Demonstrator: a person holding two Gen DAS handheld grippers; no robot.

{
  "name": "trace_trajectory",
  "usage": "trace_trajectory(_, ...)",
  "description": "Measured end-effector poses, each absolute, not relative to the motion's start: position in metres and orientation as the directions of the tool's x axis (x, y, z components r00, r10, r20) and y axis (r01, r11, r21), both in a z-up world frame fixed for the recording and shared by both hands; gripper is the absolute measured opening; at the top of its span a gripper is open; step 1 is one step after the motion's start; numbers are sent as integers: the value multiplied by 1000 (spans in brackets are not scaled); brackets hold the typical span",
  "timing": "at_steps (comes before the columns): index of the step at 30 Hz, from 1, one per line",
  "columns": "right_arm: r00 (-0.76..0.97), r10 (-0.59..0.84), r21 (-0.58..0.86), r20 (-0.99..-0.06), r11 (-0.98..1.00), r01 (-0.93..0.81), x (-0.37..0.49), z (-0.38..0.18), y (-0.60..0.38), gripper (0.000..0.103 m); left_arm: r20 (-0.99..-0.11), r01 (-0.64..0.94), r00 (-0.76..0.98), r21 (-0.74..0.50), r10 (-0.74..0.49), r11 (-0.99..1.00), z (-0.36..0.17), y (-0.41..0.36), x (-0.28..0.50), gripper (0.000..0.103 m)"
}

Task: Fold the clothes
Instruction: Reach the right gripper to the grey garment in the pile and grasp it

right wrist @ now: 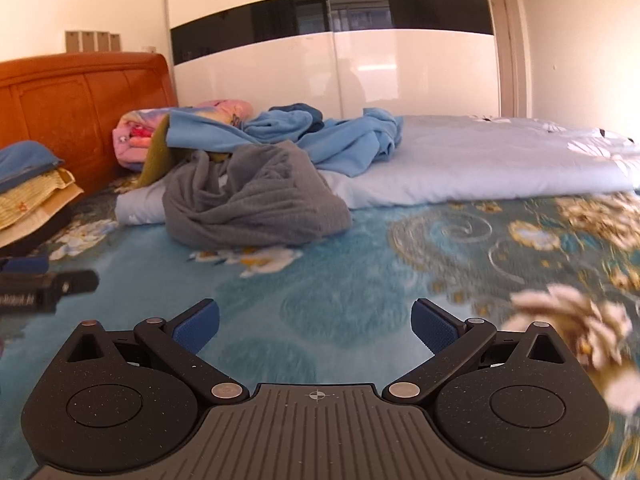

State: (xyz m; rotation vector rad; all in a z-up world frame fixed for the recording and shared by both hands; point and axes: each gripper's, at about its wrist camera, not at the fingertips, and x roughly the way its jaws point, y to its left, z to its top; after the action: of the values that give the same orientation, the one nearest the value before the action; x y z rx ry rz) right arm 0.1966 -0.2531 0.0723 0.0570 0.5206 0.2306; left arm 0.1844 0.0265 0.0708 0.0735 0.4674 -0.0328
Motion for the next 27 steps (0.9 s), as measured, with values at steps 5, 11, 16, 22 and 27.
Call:
trace_trajectory(5, 829, 244, 104, -504, 969, -223, 251, 80, -246, 103, -478, 53, 878, 42, -26, 998, 59, 43, 213, 102)
trace_trajectory(11, 778, 316, 209, -543, 948, -240, 330, 70, -233, 103, -468, 27, 883, 8, -20, 1000, 50, 51, 228, 102)
trace_trajectory(16, 756, 322, 382, -570, 919, -103, 390, 42, -238, 100, -485, 41, 874, 36, -18, 999, 36, 53, 226, 102)
trace_trajectory(22, 732, 361, 627, -578, 771, 115, 431, 4, -251, 73, -513, 32, 858, 52, -1, 998, 25, 60, 227, 102)
trace_trajectory(27, 746, 401, 742, -532, 645, 183, 435, 0, -258, 22, -522, 4, 852, 58, 27, 998, 26, 68, 223, 102)
